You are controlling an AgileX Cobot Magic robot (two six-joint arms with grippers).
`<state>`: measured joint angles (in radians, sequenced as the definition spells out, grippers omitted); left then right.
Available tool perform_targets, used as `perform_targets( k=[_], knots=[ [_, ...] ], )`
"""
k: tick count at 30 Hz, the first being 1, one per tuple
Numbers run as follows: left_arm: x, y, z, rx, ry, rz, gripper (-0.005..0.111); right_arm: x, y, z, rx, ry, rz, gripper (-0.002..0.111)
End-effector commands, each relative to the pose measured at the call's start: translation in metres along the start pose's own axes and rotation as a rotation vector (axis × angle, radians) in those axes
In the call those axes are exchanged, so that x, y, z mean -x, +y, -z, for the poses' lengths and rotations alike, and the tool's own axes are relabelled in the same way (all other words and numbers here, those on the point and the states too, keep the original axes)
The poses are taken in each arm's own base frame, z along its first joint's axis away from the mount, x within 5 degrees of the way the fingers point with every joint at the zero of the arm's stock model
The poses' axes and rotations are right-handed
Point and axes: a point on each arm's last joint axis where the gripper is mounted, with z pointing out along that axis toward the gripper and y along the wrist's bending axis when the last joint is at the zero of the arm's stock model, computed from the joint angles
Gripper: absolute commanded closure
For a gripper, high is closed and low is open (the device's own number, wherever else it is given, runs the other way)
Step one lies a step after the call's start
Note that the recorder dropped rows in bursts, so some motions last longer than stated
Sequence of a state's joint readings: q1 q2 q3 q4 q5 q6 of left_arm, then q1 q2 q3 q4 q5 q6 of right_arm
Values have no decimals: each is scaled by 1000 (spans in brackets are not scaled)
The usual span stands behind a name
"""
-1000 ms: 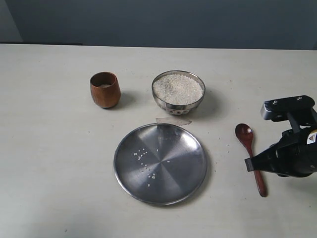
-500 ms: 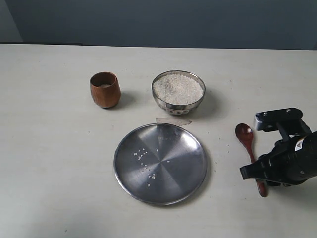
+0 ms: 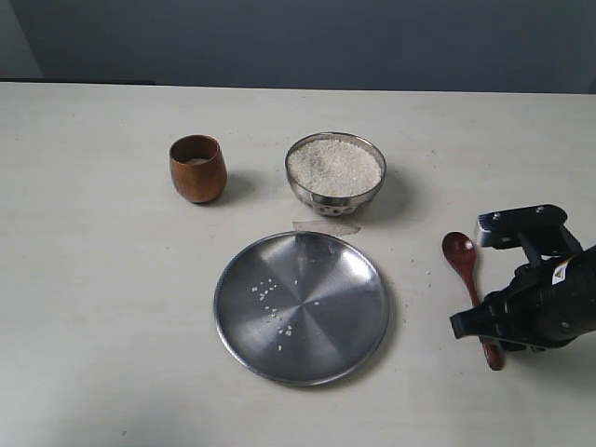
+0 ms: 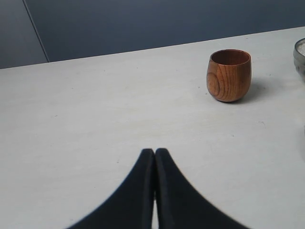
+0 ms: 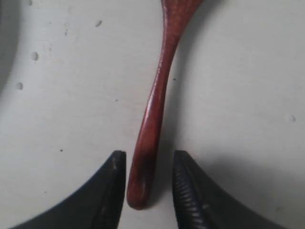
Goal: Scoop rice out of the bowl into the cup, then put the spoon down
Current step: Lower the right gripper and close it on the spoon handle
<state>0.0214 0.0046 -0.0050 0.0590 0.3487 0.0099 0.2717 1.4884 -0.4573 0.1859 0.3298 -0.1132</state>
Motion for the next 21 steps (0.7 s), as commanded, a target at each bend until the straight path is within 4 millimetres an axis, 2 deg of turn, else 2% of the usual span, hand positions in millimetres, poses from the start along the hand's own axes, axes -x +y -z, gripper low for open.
perform_targets(
  k=[1,21],
  knots=[
    [-1,0,0,-1,-6,-2,106,-2,-1,-5,-3,25,4,74],
    [-1,0,0,0,-6,-4,106,-1,-1,-11,-7,28,5,74]
  ],
)
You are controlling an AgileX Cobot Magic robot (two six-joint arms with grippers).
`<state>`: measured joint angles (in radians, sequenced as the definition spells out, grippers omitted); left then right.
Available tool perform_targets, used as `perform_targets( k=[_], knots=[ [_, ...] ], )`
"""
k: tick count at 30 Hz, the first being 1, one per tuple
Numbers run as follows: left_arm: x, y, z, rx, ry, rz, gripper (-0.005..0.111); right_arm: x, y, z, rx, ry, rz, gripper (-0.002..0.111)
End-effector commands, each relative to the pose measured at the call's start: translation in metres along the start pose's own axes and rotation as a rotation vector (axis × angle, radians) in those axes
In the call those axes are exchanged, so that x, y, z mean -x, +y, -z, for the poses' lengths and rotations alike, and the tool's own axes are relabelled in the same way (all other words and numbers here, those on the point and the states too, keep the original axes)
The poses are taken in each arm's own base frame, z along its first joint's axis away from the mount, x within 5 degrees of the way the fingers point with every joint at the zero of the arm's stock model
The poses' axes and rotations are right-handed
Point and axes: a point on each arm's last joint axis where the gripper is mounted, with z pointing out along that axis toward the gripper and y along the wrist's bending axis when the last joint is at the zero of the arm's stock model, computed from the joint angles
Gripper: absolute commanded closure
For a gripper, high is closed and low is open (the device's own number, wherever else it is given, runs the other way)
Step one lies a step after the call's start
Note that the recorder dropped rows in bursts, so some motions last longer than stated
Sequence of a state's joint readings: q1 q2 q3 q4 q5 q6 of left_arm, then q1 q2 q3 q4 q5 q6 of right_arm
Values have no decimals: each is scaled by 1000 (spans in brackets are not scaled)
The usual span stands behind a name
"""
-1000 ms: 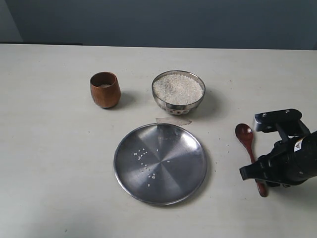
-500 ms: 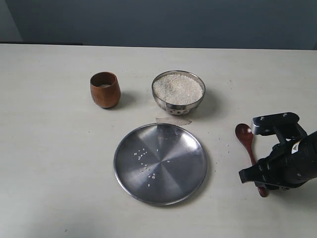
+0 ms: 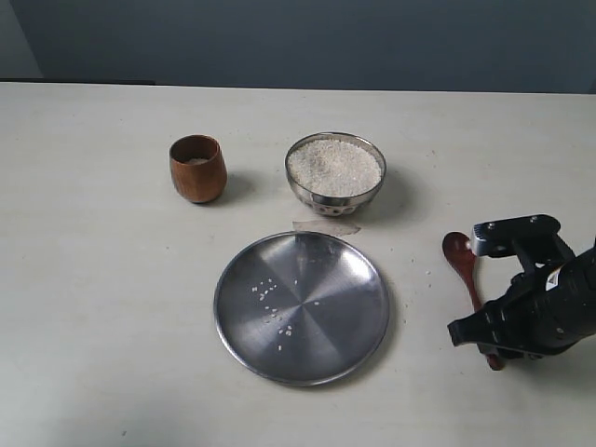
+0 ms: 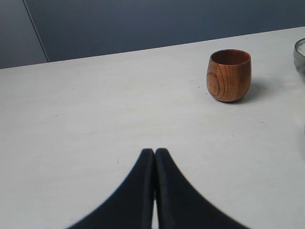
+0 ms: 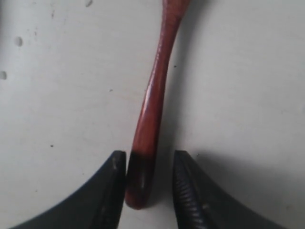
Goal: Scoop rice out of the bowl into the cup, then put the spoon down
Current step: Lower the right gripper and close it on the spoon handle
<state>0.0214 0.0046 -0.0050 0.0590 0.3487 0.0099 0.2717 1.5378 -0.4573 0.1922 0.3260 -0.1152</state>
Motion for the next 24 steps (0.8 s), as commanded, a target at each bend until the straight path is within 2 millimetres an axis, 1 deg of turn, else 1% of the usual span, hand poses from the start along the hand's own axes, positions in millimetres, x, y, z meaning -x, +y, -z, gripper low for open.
perform_targets(
  k=[1,4,14,16,19,20,24],
  knots=[
    [-1,0,0,0,-6,-4,106,2,-1,-1,-7,-21,11,74],
    [-1,0,0,0,-6,-4,106,3,-1,-4,-10,-29,11,74],
    [-1,0,0,0,-6,-4,106,-1,-3,-23,-18,33,-2,76],
    [-1,0,0,0,-6,-4,106,-1,-3,-23,-17,36,-2,83],
    [-1,0,0,0,-6,-4,106,-2,-3,-23,-16,46,-4,106],
    [-1,0,0,0,-6,-4,106,-2,-3,-23,-16,48,-6,108],
    [-1,0,0,0,-6,-4,106,-2,-3,-23,-15,50,-6,108]
  ],
)
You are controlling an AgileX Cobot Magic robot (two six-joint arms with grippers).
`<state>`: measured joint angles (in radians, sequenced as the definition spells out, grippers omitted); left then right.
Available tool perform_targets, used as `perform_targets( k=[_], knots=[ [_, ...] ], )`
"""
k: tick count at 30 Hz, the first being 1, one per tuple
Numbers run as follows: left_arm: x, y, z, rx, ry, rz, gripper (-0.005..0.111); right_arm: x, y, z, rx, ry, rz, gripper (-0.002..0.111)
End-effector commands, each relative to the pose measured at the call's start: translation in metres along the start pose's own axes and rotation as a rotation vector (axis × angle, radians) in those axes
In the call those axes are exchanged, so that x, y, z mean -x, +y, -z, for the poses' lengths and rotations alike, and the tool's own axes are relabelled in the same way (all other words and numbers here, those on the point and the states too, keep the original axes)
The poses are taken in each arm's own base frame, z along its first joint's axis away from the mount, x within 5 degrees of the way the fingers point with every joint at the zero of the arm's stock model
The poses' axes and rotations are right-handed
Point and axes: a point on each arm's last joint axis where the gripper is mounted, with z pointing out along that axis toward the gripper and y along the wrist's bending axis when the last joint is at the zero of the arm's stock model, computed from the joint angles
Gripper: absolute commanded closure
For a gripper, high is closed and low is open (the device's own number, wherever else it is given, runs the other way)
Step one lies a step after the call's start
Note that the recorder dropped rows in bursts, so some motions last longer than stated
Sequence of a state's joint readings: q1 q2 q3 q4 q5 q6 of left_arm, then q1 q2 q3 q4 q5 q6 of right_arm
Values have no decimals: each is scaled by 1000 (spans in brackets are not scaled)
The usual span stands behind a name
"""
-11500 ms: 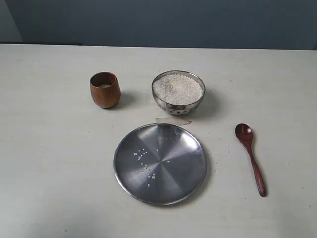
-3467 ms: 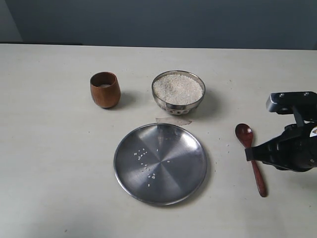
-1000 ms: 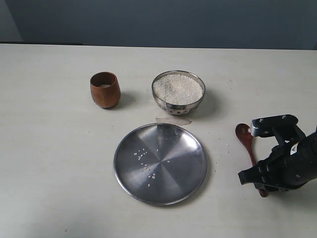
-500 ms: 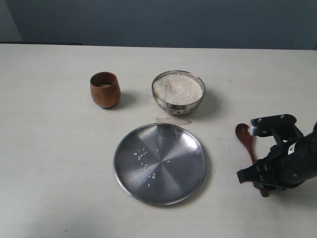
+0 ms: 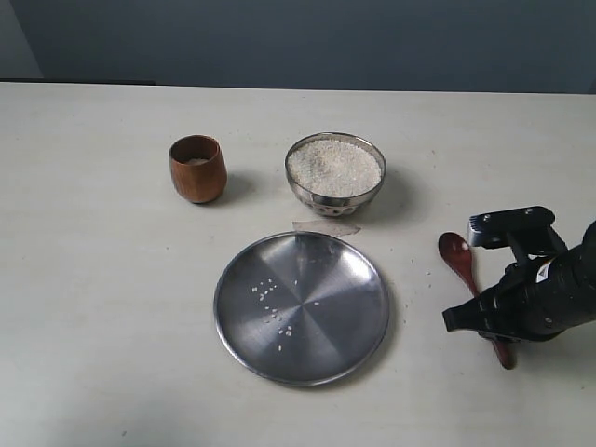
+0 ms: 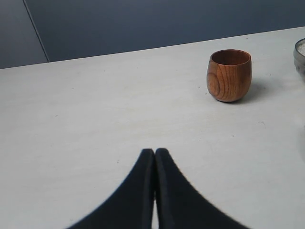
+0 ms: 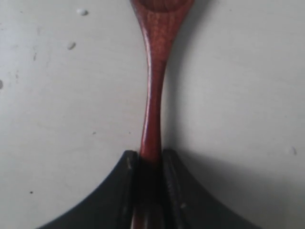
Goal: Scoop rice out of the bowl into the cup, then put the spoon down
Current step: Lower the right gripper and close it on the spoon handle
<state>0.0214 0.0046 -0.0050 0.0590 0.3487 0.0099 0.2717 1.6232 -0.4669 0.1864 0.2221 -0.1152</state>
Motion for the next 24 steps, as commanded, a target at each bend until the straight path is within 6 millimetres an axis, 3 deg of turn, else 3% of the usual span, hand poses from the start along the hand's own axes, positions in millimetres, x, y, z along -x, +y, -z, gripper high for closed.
perform_targets(
  k=[1,19,24],
  knots=[
    [-1,0,0,0,-6,-4,106,-10,0,-6,3,78,-7,108],
    [-1,0,0,0,-6,-4,106,-1,1,-1,10,67,-7,107],
    [-1,0,0,0,-6,-4,106,4,2,8,12,12,-8,78]
  ],
)
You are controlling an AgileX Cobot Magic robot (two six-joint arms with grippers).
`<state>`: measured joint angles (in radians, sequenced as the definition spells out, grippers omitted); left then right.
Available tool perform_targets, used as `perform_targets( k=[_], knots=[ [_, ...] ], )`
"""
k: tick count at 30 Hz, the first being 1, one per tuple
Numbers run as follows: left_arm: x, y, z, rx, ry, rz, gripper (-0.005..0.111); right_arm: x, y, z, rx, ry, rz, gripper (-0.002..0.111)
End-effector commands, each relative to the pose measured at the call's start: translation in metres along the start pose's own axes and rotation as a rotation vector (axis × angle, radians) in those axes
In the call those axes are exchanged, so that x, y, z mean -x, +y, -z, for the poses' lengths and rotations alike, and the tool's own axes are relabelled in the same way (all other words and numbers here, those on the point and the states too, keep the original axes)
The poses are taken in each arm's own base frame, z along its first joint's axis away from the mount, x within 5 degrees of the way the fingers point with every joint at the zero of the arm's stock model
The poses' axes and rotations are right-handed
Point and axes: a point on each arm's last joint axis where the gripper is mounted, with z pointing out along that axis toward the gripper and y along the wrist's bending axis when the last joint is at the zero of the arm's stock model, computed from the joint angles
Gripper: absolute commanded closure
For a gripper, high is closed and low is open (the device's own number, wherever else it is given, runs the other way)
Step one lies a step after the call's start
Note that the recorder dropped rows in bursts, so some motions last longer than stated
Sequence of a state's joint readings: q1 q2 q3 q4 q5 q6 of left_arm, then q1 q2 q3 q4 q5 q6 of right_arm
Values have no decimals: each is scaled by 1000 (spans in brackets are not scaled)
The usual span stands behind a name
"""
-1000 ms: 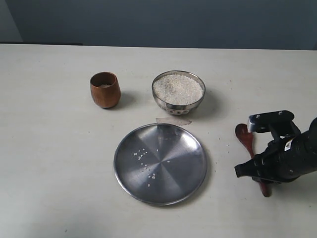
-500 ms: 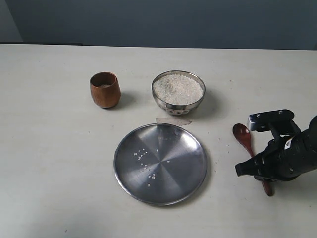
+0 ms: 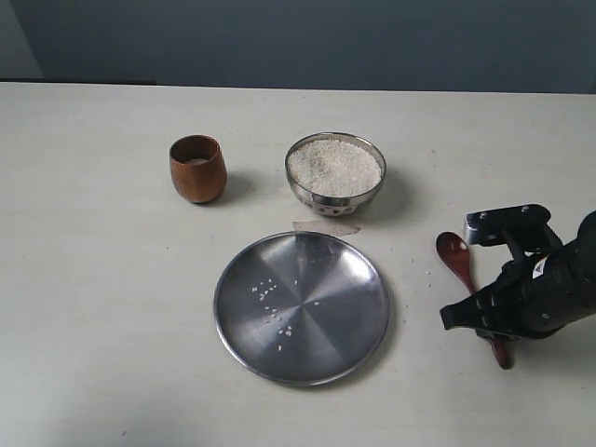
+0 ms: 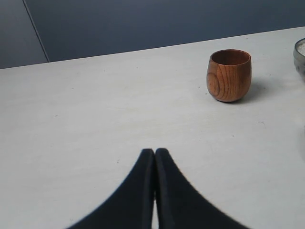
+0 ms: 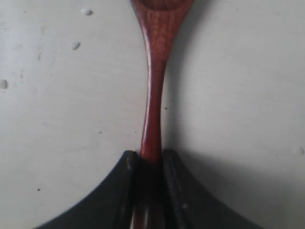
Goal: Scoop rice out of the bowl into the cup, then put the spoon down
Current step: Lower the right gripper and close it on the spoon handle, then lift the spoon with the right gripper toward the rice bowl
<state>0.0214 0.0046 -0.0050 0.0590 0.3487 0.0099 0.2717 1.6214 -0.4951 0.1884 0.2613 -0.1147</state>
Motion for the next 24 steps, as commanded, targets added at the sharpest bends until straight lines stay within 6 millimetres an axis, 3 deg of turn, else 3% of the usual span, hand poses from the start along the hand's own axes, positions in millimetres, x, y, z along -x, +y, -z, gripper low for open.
perform_targets(
  k=[1,9,18,24],
  knots=[
    [-1,0,0,0,-6,-4,106,-2,1,7,6,-1,-6,72],
    [-1,0,0,0,-6,-4,106,-2,2,22,16,-28,-9,73],
    [-1,0,0,0,-6,-4,106,-30,1,30,23,-36,-68,73],
    [-1,0,0,0,-6,-4,106,-33,1,38,31,-79,-77,73]
  ],
)
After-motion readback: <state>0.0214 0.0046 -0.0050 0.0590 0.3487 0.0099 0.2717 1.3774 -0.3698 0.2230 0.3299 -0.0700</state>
